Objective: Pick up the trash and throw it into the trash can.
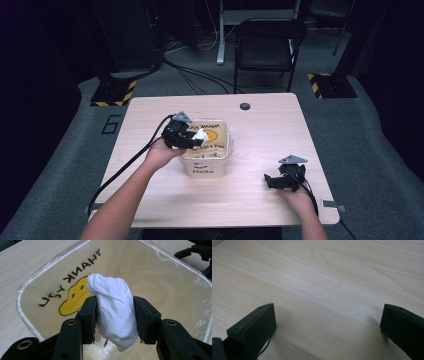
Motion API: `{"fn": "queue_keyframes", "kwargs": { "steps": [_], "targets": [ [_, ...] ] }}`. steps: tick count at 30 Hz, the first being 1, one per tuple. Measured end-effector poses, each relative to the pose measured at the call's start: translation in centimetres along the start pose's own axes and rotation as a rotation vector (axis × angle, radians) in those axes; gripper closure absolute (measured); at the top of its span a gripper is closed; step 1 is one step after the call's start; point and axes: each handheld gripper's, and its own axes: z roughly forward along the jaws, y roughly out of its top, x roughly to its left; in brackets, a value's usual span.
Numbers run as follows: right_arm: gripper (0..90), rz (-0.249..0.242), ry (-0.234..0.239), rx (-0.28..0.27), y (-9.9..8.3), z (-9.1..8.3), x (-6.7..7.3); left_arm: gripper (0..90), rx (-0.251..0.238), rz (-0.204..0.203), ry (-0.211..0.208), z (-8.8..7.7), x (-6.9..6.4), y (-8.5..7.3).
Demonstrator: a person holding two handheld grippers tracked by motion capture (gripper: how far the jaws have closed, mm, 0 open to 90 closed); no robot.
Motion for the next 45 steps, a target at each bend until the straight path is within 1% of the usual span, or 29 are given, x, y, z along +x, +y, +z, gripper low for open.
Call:
{"fn": "queue_keyframes", "kwargs": {
  "steps": [4, 5, 7, 12, 16, 19, 23, 30, 34, 36, 39, 45],
  "targets": [
    [0.0, -0.001, 0.0, 0.0, 0.0, 0.0, 0.0, 55.3, 0.021, 0.013, 0.008, 0.4, -0.1, -0.1],
    [0.0, -0.001, 0.0, 0.0, 0.0, 0.0, 0.0, 55.2, 0.022, 0.008, 0.008, 0.5, -0.2, -0.1],
    [0.0, -0.001, 0.0, 0.0, 0.0, 0.0, 0.0, 55.0, 0.026, 0.016, 0.008, 0.6, -0.1, -0.1],
    [0.0, -0.001, 0.0, 0.0, 0.0, 0.0, 0.0, 53.9, 0.037, 0.012, 0.002, 0.8, -0.1, -0.2],
    [0.0, -0.001, 0.0, 0.0, 0.0, 0.0, 0.0, 50.4, 0.043, 0.016, 0.008, 0.9, -0.1, -0.2],
    [0.0, -0.001, 0.0, 0.0, 0.0, 0.0, 0.0, 46.4, 0.03, 0.012, 0.016, 0.7, -0.1, -0.2],
    [0.0, -0.002, 0.001, 0.004, 0.0, 0.0, 0.0, 45.1, 0.013, 0.022, 0.028, -0.4, -0.2, -0.1],
    [0.0, -0.006, 0.001, 0.003, 0.0, 0.0, 0.0, 43.0, -0.032, 0.018, 0.055, -3.0, 0.1, 0.2],
    [0.0, -0.006, 0.0, 0.003, 0.0, 0.0, 0.0, 41.9, -0.059, 0.01, 0.072, -4.4, 0.2, 0.2],
    [0.0, -0.006, 0.001, 0.003, 0.0, 0.0, 0.0, 41.8, -0.068, 0.013, 0.078, -5.0, 0.2, 0.1],
    [0.0, -0.006, 0.001, 0.003, 0.0, 0.0, 0.0, 41.6, -0.069, 0.023, 0.082, -5.7, 0.1, 0.1],
    [0.0, -0.006, 0.0, 0.003, 0.0, 0.0, 0.0, 41.4, -0.075, 0.022, 0.094, -6.7, 0.2, -0.1]
  ]
}}
